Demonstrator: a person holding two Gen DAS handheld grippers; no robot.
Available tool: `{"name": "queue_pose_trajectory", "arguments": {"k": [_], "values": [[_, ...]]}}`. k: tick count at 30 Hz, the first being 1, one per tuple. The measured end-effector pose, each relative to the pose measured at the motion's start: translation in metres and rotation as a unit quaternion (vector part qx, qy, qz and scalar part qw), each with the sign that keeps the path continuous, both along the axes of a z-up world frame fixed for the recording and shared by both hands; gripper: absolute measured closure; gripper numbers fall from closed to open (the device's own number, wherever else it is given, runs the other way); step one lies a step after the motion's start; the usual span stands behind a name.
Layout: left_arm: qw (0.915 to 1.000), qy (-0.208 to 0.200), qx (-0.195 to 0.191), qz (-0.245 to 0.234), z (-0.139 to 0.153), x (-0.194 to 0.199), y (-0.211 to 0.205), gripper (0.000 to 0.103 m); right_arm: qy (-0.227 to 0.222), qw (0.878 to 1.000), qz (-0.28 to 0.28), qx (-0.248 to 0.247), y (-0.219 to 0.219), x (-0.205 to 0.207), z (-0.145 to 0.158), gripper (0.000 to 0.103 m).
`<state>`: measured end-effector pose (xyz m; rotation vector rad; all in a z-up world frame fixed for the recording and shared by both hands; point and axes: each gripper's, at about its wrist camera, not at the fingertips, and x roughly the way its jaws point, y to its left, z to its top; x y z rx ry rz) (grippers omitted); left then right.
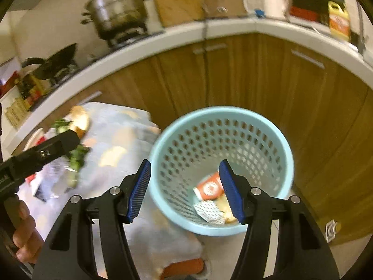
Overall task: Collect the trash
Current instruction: 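Open the left tool to drop the polka-dot paper into the basket, then grasp the red plastic bag with the left tool while the right tool grasps the clear plastic bag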
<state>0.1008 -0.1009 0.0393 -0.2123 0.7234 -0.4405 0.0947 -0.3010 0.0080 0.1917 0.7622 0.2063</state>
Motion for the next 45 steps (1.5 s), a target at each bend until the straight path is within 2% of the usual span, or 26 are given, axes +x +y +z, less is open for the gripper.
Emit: {"name": "queue_pose_trajectory", "arguments": {"k": [5, 13, 19, 25, 29, 33, 36, 41, 42, 43, 44, 45], "values": [[0.9983, -0.034, -0.002, 0.047, 0.024, -0.034, 0.051, 0.051, -0.037, 0.998, 0.044, -0.010, 0.042, -0.017, 0.022, 0.046], [0.9877, -0.063, 0.011, 0.143, 0.043, -0.080, 0.134, 0.033, -0.071, 0.991, 0.114, -0.019, 0.118, -0.035, 0.037, 0.046], [0.9761, -0.055, 0.016, 0.209, 0.035, -0.102, 0.199, 0.031, -0.079, 0.984, 0.156, -0.011, 0.162, -0.038, 0.033, 0.046], [0.9680, -0.013, 0.013, 0.250, 0.001, -0.097, 0.246, 0.031, -0.096, 0.979, 0.177, -0.023, 0.198, -0.034, 0.015, 0.046], [0.9670, 0.016, -0.001, 0.254, -0.022, -0.082, 0.259, 0.031, -0.088, 0.979, 0.182, -0.019, 0.210, -0.029, 0.000, 0.046], [0.9701, 0.038, -0.001, 0.240, -0.037, -0.069, 0.262, 0.030, -0.084, 0.978, 0.190, -0.025, 0.214, -0.028, -0.006, 0.046], [0.9706, 0.049, 0.000, 0.236, -0.046, -0.060, 0.260, 0.027, -0.084, 0.978, 0.191, -0.024, 0.215, -0.028, -0.007, 0.041], [0.9704, 0.065, -0.032, 0.230, -0.057, -0.050, 0.262, 0.027, -0.080, 0.977, 0.194, -0.029, 0.218, -0.026, -0.008, 0.035], [0.9710, 0.066, -0.036, 0.227, -0.059, -0.049, 0.261, 0.029, -0.078, 0.977, 0.198, -0.032, 0.220, -0.025, -0.009, 0.029], [0.9721, 0.065, -0.042, 0.222, -0.060, -0.050, 0.262, 0.039, -0.077, 0.976, 0.201, -0.034, 0.221, -0.026, -0.008, 0.027], [0.9736, 0.062, -0.048, 0.214, -0.060, -0.050, 0.261, 0.047, -0.078, 0.975, 0.203, -0.035, 0.222, -0.026, -0.008, 0.026], [0.9745, 0.058, -0.051, 0.210, -0.059, -0.051, 0.261, 0.049, -0.079, 0.975, 0.206, -0.038, 0.224, -0.026, -0.007, 0.026]]}}
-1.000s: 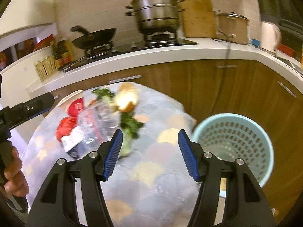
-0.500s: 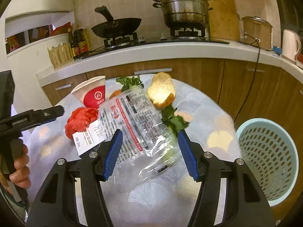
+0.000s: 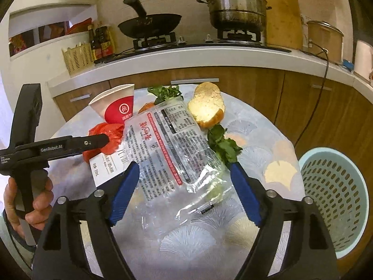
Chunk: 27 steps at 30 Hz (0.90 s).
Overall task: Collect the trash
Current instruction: 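Grasp the red plastic bag with the left tool while the right tool grasps the clear plastic bag, then lift the red bag with the left tool while the right tool lifts the clear bag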
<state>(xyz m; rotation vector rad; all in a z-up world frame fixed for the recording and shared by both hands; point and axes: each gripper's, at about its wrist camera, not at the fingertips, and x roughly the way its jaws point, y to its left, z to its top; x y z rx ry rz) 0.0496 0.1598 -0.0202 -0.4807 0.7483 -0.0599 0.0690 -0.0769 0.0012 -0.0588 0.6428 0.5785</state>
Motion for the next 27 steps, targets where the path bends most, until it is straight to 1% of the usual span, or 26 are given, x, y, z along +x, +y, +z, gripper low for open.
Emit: {"name": "queue_pose_trajectory", "arguments": {"k": [1, 2, 3, 4, 8, 13, 18, 20, 22, 23, 25, 26, 27], "values": [[1.0000, -0.002, 0.002, 0.000, 0.000, -0.001, -0.001, 0.056, -0.002, 1.000, 0.001, -0.005, 0.002, 0.001, 0.001, 0.025], [1.0000, -0.005, 0.000, 0.000, 0.000, -0.001, -0.001, 0.059, -0.003, 1.000, 0.003, -0.009, 0.005, 0.003, 0.002, 0.024], [1.0000, -0.010, -0.002, 0.002, 0.000, -0.003, 0.000, 0.062, -0.001, 1.000, 0.008, -0.013, 0.007, 0.004, 0.002, 0.020], [0.9998, -0.019, -0.004, 0.007, 0.002, -0.006, 0.001, 0.063, 0.001, 1.000, 0.014, -0.020, 0.010, 0.006, 0.001, 0.016], [0.9985, -0.045, -0.027, 0.018, 0.006, -0.015, 0.010, 0.063, 0.000, 0.998, 0.029, -0.048, 0.019, 0.009, -0.004, 0.013], [0.9978, -0.055, -0.029, 0.024, 0.010, -0.020, 0.012, 0.063, 0.010, 0.996, 0.043, -0.080, 0.030, 0.014, -0.013, 0.012], [0.9973, -0.058, -0.036, 0.027, 0.009, -0.021, 0.015, 0.063, 0.018, 0.994, 0.025, -0.107, 0.036, 0.022, -0.021, 0.014], [0.9972, -0.059, -0.036, 0.028, 0.009, -0.022, 0.016, 0.063, 0.025, 0.993, 0.022, -0.110, 0.037, 0.025, -0.023, 0.023], [0.9972, -0.060, -0.034, 0.028, 0.009, -0.023, 0.015, 0.063, 0.031, 0.993, 0.019, -0.109, 0.035, 0.026, -0.025, 0.040], [0.9972, -0.060, -0.032, 0.028, 0.009, -0.023, 0.015, 0.063, 0.030, 0.994, 0.017, -0.107, 0.033, 0.026, -0.024, 0.043], [0.9973, -0.062, -0.028, 0.029, 0.010, -0.024, 0.013, 0.063, 0.028, 0.995, 0.013, -0.096, 0.028, 0.024, -0.022, 0.056], [0.9972, -0.063, -0.026, 0.029, 0.010, -0.025, 0.013, 0.063, 0.026, 0.996, 0.013, -0.090, 0.025, 0.023, -0.020, 0.059], [0.9971, -0.065, -0.025, 0.031, 0.011, -0.026, 0.013, 0.063, 0.022, 0.996, 0.011, -0.082, 0.022, 0.021, -0.018, 0.064]]}}
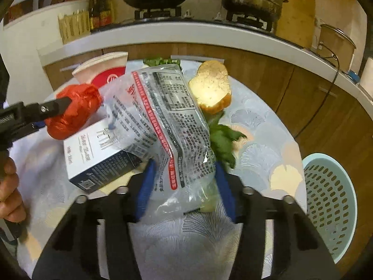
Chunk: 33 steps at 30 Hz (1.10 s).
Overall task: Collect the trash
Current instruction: 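Lift the red bag with the left tool while the right tool lifts the clear bag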
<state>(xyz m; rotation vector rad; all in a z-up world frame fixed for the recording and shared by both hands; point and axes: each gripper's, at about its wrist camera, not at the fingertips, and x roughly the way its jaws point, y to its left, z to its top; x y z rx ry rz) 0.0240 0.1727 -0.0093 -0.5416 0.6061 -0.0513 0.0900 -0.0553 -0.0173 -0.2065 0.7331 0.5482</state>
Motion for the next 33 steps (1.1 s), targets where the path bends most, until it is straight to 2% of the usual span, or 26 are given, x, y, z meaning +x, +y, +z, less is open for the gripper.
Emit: {"name": "queue_pose_trajectory", "arguments": {"k": [7, 13, 22, 25, 27, 29, 33], "values": [[0.9997, -0.023, 0.010, -0.001, 0.014, -0.011, -0.005, 0.063, -0.018, 0.999, -0.005, 0.042, -0.016, -0.015, 0.022, 0.070], [0.9978, -0.058, 0.027, -0.016, 0.046, -0.026, -0.026, 0.063, -0.049, 0.996, -0.018, 0.072, -0.038, -0.031, 0.055, 0.071], [0.9917, -0.096, 0.050, -0.069, 0.089, -0.024, -0.084, 0.063, -0.068, 0.993, -0.059, 0.070, -0.077, -0.032, 0.077, 0.071], [0.9901, -0.094, 0.055, -0.089, 0.092, -0.015, -0.110, 0.063, -0.061, 0.992, -0.090, 0.056, -0.095, -0.030, 0.077, 0.071], [0.9898, -0.081, 0.054, -0.104, 0.086, -0.008, -0.125, 0.063, -0.053, 0.990, -0.125, 0.037, -0.109, -0.024, 0.077, 0.071], [0.9885, -0.070, 0.062, -0.120, 0.079, 0.000, -0.146, 0.063, -0.045, 0.988, -0.142, 0.039, -0.124, -0.021, 0.076, 0.071], [0.9809, -0.055, 0.086, -0.166, 0.074, 0.018, -0.196, 0.063, -0.035, 0.982, -0.181, 0.040, -0.160, -0.017, 0.072, 0.071]]}}
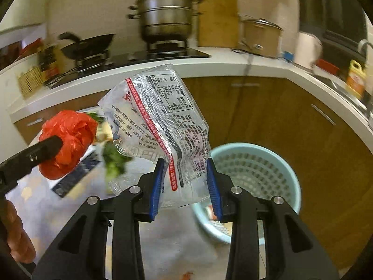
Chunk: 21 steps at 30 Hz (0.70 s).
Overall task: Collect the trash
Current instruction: 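Lift the red bag with the left tool while the right tool lifts the clear bag, then carry both bags over the blue basket and open both tools to drop them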
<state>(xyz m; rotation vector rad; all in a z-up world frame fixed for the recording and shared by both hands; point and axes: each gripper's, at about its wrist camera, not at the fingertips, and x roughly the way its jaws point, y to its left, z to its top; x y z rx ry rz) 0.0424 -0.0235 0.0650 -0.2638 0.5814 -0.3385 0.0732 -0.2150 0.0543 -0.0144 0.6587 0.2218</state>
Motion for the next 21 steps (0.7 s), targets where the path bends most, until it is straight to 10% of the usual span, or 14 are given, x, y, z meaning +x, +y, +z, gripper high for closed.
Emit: {"name": "queue_pose_trajectory", "arguments": {"k": [9, 21], "values": [[0.9974, 0.024, 0.019, -0.065, 0.003, 0.055, -0.080, 0.063, 0.025, 0.995, -0.089, 0.020, -0.088, 0.014, -0.022, 0.071], [0.9853, 0.116, 0.083, -0.094, -0.069, 0.112, -0.142, 0.062, 0.151, 0.978, -0.137, 0.038, -0.126, 0.055, -0.102, 0.067]]}}
